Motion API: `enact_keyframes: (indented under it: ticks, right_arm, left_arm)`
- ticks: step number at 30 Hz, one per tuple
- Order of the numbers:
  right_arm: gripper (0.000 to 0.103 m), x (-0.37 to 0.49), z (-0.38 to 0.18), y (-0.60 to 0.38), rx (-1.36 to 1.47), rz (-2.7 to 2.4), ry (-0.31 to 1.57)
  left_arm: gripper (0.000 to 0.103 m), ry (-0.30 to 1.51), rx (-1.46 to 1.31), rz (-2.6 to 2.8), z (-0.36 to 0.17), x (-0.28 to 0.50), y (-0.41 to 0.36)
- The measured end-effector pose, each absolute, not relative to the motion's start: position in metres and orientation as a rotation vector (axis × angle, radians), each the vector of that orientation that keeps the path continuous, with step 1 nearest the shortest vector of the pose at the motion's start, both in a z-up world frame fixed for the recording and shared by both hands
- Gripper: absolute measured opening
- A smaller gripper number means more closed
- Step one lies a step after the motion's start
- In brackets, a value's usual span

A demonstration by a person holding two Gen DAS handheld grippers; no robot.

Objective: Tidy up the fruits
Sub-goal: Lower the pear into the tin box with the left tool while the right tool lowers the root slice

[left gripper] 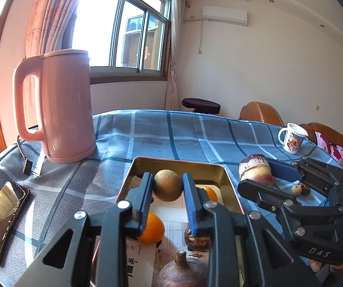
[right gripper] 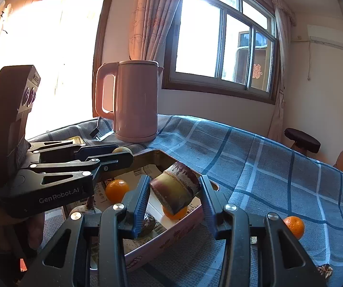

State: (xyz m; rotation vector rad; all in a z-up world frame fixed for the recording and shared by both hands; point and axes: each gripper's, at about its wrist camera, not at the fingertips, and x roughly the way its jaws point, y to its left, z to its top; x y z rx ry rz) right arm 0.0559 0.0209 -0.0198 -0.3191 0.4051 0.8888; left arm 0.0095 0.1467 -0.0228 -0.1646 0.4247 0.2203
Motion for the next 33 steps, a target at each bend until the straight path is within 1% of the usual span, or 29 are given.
enact_keyframes:
  ticks: [18,33]
  right_arm:
    - [0.044,0.053,-0.031,0.038,-0.352,0.910,0.437]
    - [0.044,0.065,-0.044,0.053,-0.389,0.920,0.545]
  left_arm:
    - [0.028,0.508,-0.165,0.251,-0.030,0.015,0.159]
    - [0.028,0.576,-0.161,0.232,-0.036,0.023,0.160]
